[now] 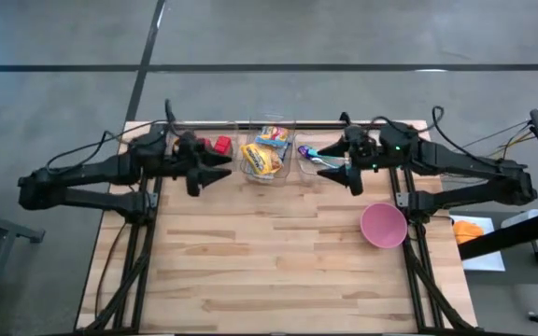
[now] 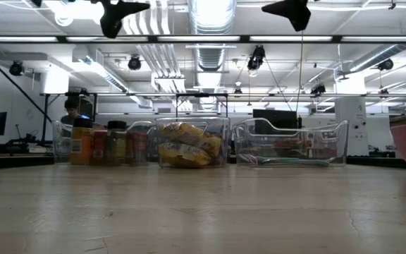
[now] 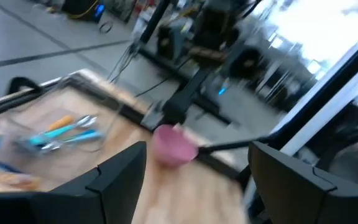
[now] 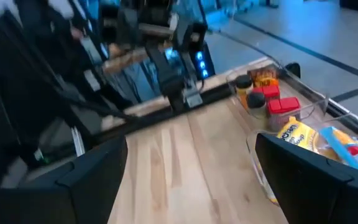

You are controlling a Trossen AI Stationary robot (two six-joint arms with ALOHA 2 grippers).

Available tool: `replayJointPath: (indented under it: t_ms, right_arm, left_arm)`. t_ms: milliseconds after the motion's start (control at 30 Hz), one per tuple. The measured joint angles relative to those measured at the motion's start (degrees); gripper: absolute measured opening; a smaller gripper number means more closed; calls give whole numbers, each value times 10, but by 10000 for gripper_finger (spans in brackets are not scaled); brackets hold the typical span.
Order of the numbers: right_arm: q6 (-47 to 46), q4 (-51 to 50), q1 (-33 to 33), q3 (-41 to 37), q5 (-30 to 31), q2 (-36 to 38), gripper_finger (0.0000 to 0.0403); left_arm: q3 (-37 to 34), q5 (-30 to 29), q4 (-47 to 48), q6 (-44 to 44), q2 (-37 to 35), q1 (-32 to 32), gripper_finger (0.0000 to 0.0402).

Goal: Pick & Place Food Item
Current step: Return to Home Position

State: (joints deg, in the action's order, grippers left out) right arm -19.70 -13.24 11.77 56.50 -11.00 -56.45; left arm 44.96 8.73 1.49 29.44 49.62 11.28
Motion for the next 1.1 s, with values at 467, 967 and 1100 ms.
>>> replayJointPath:
  t_ms: [467,967,1100]
  right_arm:
    - [36,44,6,-147,9,120,351]
    - [2,179,5,-299,2,262,351]
    - [-21,203,5,-356,6,301,351]
  left_arm:
    - [-116,-4,-18,-89,-89,-31,290]
    - [-220,-89,-43,-147,-113,-101,290]
    - [-221,-98,-18,-147,-113,-110,290]
